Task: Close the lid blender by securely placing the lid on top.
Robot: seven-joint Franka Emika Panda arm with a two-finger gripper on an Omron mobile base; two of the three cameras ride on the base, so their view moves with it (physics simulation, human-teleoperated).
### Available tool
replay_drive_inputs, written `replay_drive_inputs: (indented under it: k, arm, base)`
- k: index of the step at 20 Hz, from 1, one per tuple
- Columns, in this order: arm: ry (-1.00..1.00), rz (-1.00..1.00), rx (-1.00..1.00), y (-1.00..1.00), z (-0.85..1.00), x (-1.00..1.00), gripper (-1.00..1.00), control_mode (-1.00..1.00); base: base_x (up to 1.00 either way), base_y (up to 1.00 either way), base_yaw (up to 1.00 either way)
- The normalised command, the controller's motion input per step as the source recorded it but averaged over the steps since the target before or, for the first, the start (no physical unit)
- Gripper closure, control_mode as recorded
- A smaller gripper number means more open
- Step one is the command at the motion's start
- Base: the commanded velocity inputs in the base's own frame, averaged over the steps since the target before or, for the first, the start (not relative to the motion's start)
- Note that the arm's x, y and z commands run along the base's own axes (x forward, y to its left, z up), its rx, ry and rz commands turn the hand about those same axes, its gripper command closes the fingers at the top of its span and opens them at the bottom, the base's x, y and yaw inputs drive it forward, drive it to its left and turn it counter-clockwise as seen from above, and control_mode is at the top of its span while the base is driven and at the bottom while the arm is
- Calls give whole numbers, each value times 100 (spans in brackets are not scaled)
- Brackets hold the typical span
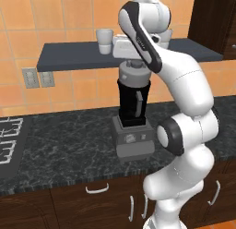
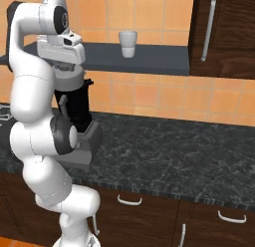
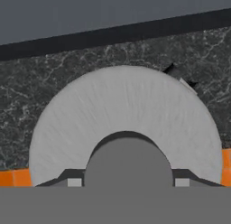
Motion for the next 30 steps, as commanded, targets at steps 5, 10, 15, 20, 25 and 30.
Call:
replay_drive_inputs:
  k: [5, 10, 15, 20, 25, 30]
  arm:
    - [0, -13, 0, 6, -1, 58, 100, -100]
    - [2, -27, -2, 0, 0, 36, 100, -100]
    - [4, -29, -6, 0, -5, 0, 100, -100]
    - [3, -28, -7, -1, -5, 0, 100, -100]
    - [4, -31, -4, -4, -29, -4, 100, -100]
    - [1, -24, -2, -25, -43, -1, 100, -100]
  base:
    - [0, 0, 0]
    - [0, 0, 0]
    - [0, 0, 0]
    - [0, 0, 0]
    - [0, 0, 0]
    - [0, 0, 0]
